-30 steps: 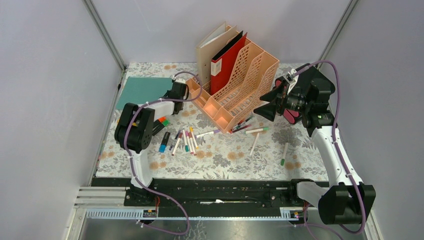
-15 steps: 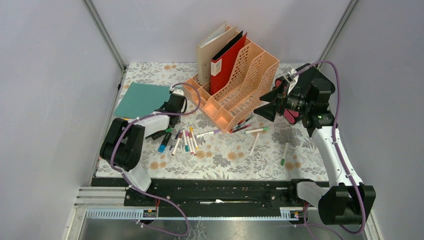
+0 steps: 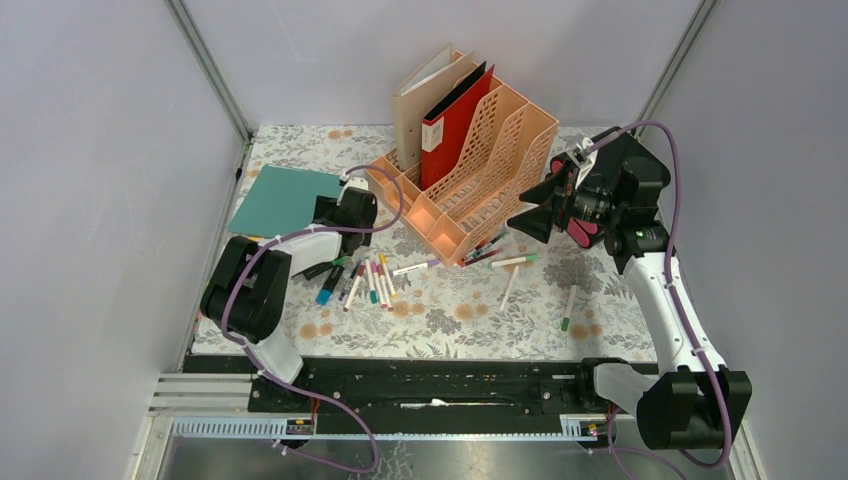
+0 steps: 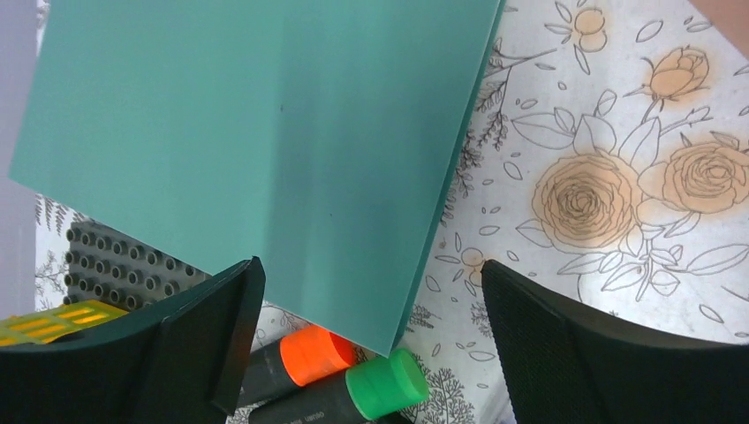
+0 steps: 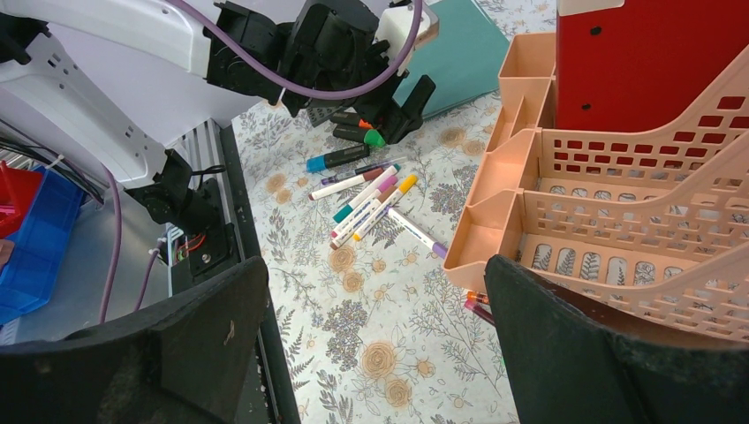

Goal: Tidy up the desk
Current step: Pick up the folder from the corner of the board.

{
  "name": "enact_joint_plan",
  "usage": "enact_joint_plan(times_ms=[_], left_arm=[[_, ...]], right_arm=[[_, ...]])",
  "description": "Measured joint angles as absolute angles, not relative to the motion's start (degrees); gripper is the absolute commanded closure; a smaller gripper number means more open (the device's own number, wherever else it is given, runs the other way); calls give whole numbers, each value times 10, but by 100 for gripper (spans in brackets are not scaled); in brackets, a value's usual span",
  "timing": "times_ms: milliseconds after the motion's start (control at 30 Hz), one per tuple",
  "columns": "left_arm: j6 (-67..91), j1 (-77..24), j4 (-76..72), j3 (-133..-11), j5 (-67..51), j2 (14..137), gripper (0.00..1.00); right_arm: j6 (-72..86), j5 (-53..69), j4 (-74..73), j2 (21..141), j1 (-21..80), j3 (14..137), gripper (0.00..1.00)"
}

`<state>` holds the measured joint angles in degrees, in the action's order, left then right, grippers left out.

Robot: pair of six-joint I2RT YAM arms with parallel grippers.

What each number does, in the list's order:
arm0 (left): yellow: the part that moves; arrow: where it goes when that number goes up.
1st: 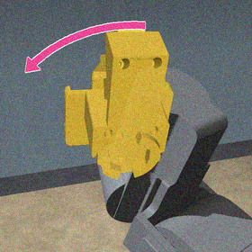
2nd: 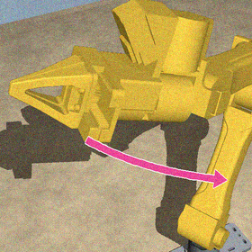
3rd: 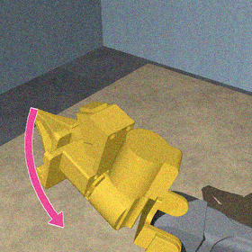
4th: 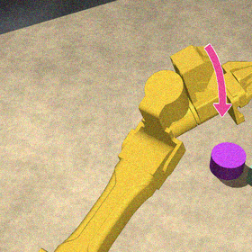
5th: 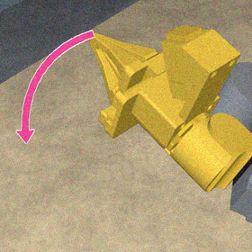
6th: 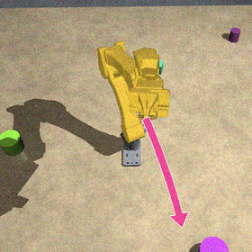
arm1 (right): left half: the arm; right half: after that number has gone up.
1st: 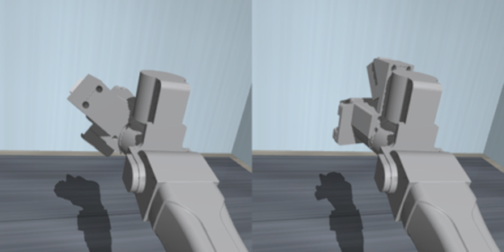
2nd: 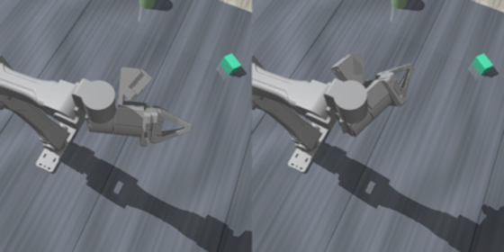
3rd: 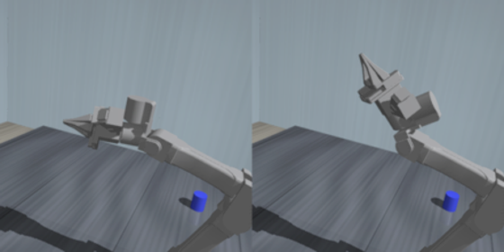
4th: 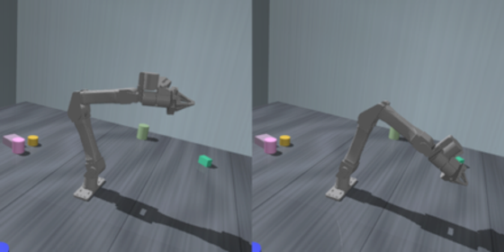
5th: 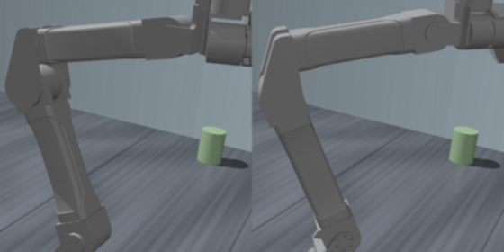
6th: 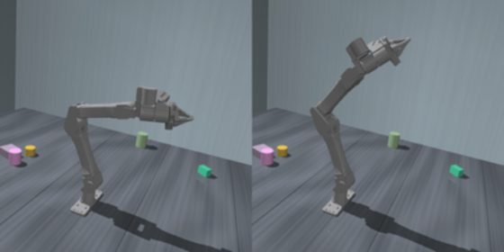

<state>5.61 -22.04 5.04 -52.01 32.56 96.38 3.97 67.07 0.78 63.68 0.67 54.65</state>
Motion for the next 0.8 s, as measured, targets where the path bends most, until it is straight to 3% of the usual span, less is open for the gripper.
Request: enact_joint_plan(times_ms=[233,533,800], left_arm=[[44,-221,42,-531,333,984,2],[25,-230,46,-532,373,1011,43],[11,-236,46,-537,408,1036,58]], right_arm=[[40,671,8,637,7,547,0],[41,671,8,637,7,547,0],[43,671,8,637,7,547,0]])
